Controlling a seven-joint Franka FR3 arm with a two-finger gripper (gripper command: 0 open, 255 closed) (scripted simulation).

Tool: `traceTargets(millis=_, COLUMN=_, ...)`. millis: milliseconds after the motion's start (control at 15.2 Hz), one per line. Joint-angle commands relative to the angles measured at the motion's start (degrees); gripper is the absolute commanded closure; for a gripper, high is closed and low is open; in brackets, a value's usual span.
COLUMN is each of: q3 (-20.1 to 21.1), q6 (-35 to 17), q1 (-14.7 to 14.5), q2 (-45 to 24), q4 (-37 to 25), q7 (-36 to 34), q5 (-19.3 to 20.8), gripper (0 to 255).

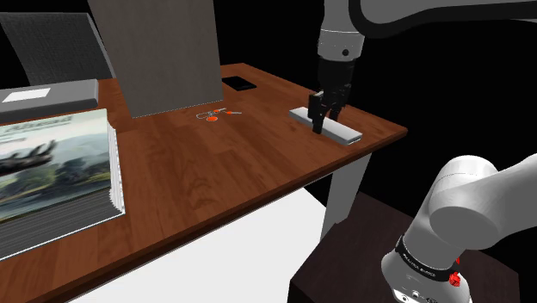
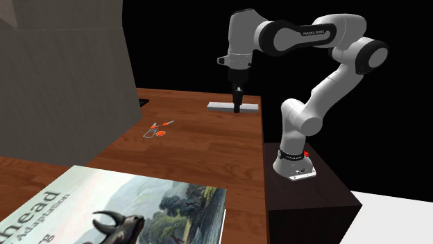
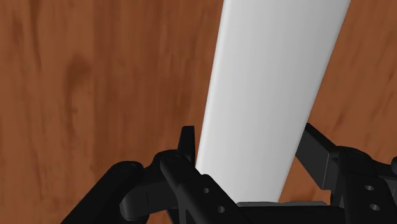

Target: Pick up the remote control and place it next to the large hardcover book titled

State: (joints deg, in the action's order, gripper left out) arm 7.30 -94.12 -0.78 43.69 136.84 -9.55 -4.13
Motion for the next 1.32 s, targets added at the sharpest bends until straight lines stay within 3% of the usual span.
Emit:
traceTargets(millis=0, q3=0.04, q6=1.28, q1=0.01, q2=-0.36, q4=-1.65, q7=-0.13, q5=0.02, gripper=255)
traceTargets(millis=1254, q3=-0.55, q6=14.61, q1=0.55, q2=-5.46, q4=-20.08, q7=-0.35, q5=0.82, gripper=255)
